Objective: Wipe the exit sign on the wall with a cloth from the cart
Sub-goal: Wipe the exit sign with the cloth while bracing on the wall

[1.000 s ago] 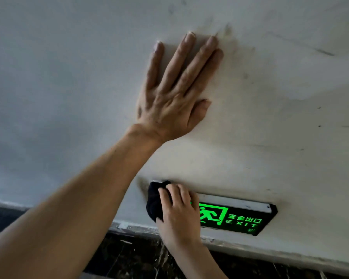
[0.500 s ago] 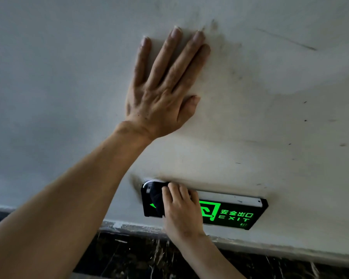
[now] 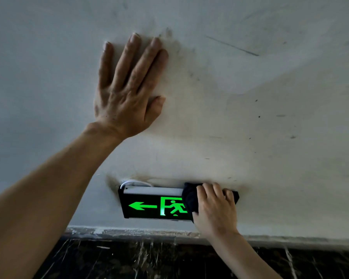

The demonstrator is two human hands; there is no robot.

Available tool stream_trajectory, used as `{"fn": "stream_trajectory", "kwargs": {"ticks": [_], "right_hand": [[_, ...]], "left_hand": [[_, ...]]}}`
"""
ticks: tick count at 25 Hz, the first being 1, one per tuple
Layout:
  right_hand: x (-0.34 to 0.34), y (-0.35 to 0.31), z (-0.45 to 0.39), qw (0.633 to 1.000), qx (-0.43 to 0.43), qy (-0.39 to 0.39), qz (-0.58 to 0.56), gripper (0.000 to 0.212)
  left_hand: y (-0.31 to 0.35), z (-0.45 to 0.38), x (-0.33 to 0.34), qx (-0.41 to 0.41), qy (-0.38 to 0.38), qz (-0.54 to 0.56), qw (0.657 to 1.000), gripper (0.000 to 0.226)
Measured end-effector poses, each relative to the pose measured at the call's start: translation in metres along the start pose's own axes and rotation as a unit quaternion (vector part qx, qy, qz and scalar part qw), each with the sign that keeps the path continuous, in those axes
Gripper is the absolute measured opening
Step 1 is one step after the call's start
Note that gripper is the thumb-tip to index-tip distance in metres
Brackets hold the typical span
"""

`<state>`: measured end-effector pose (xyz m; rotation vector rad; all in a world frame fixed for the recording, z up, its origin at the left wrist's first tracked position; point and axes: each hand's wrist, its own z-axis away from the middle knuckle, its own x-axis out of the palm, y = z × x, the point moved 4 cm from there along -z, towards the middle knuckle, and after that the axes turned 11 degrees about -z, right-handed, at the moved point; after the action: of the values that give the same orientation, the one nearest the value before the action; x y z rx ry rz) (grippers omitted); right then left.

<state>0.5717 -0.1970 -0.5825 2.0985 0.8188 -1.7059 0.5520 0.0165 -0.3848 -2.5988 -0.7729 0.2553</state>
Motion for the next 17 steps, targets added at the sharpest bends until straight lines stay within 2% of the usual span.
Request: {"fn": "stream_trajectory", "kwargs": {"ticks": [6,11,14,17], "right_hand": [[-0.008,0.04,0.0,0.99,0.136,-0.043,0.012,0.046],[-0.017,0.063,0.004,0.957,0.254,-0.047,-0.128,0.03],[-0.01,0.077,0.021,0.919,0.312,-0.122,-0.209,0.027],[0.014,0.086,0.059,0.848,0.373,-0.213,-0.312,0.025]], "left_hand": [[0.0,0.0,0.001,0.0,0.004,0.004,1.0,0.067],[0.001,0.0,0.001,-0.002,0.009,-0.003,1.0,0.066],[0.001,0.0,0.001,-0.003,0.009,0.002,1.0,0.066],[0.0,0.001,0.002,-0.006,0.008,-0.004,1.0,0.066]]}}
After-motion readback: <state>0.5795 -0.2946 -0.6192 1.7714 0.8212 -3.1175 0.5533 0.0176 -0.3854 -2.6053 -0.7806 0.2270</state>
